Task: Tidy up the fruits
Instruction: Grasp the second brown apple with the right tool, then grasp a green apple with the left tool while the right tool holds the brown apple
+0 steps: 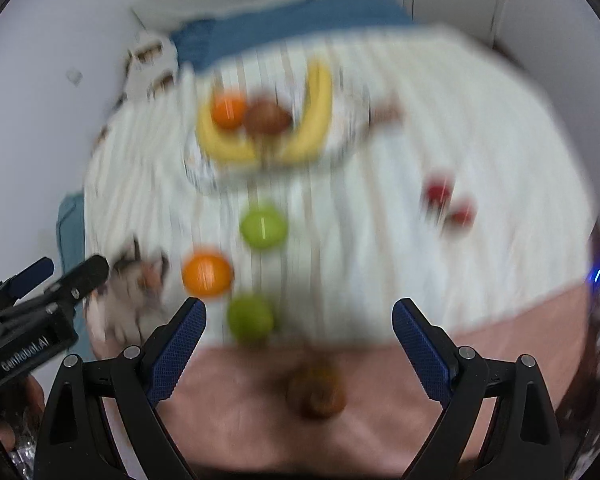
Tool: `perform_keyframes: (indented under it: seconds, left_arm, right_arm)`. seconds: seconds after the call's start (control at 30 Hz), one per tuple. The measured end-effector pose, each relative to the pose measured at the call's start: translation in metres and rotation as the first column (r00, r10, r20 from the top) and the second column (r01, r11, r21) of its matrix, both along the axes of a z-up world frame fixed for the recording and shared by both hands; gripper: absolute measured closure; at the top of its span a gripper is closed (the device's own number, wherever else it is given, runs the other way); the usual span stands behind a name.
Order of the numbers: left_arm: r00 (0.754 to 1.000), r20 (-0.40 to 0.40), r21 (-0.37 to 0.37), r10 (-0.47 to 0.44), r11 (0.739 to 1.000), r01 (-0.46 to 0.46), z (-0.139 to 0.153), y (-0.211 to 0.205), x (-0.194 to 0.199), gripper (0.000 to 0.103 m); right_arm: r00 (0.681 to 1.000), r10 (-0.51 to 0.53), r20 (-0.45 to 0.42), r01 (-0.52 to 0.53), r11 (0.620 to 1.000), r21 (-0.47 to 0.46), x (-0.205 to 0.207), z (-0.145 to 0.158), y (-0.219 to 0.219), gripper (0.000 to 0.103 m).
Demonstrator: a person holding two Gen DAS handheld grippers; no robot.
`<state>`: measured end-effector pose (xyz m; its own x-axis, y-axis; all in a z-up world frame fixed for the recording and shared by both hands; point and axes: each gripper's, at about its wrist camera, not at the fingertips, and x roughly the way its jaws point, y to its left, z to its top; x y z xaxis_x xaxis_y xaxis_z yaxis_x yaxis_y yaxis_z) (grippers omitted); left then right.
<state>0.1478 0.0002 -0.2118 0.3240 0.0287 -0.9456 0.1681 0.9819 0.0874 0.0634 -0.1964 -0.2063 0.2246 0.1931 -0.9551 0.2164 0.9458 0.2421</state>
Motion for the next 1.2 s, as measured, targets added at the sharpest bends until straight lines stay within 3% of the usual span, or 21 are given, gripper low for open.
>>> perform_keyframes:
  seconds: [0.13, 0.27, 0.3, 0.33, 0.37, 0.6, 0.73, 0.9, 1.03, 1.2]
  left_arm:
    - [0.994, -0.106, 0.037, 0.021, 0.999, -0.017, -0.046, 0.006, -0.013, 0.003]
    - [0.987, -0.154, 0.033, 0.038, 0.999, -0.033, -0.066, 0.005, -0.021, 0.003]
    - [0.987, -0.156, 0.031, 0.038, 0.999, -0.034, -0.067, 0.003, -0.021, 0.003]
    - [0.986, -0.161, 0.025, 0.036, 0.999, -0.033, -0.068, -0.001, -0.021, 0.003]
    - [0.985, -0.166, 0.018, 0.035, 0.999, -0.033, -0.069, -0.004, -0.020, 0.003]
    - [0.971, -0.239, -0.099, -0.002, 0.995, -0.022, -0.078, -0.038, 0.000, 0.003]
    - [0.948, -0.313, -0.136, -0.049, 0.991, 0.006, -0.101, -0.068, 0.017, 0.005]
    - [0.936, -0.343, -0.063, -0.079, 0.996, 0.061, -0.134, -0.095, 0.025, 0.049]
    - [0.949, -0.307, -0.073, -0.072, 0.996, 0.052, -0.134, -0.091, 0.018, 0.049]
    - [0.956, -0.278, -0.064, -0.092, 0.995, 0.078, -0.112, -0.071, -0.014, 0.049]
  right_arm:
    - [0.986, -0.018, -0.166, 0.032, 0.996, 0.080, -0.027, -0.072, 0.002, 0.007]
    - [0.971, -0.040, -0.237, 0.075, 0.987, 0.140, -0.044, -0.112, 0.005, 0.008]
    - [0.970, -0.043, -0.241, 0.081, 0.985, 0.152, -0.047, -0.120, 0.007, 0.012]
    - [0.969, -0.043, -0.244, 0.076, 0.989, 0.128, -0.048, -0.124, 0.008, 0.023]
    - [0.971, -0.038, -0.235, 0.064, 0.992, 0.105, -0.049, -0.126, 0.010, 0.034]
    - [0.992, 0.006, -0.126, -0.005, 1.000, 0.008, -0.058, -0.100, 0.004, 0.035]
    - [0.996, 0.007, -0.088, -0.011, 0.999, -0.047, -0.056, -0.084, -0.012, 0.035]
    - [0.995, -0.004, -0.101, 0.000, 0.999, -0.037, -0.050, -0.088, -0.032, 0.034]
    - [0.994, -0.006, -0.106, 0.003, 1.000, -0.025, -0.042, -0.093, -0.039, 0.034]
    - [0.993, 0.043, -0.114, -0.043, 0.999, -0.002, -0.044, -0.097, -0.029, 0.034]
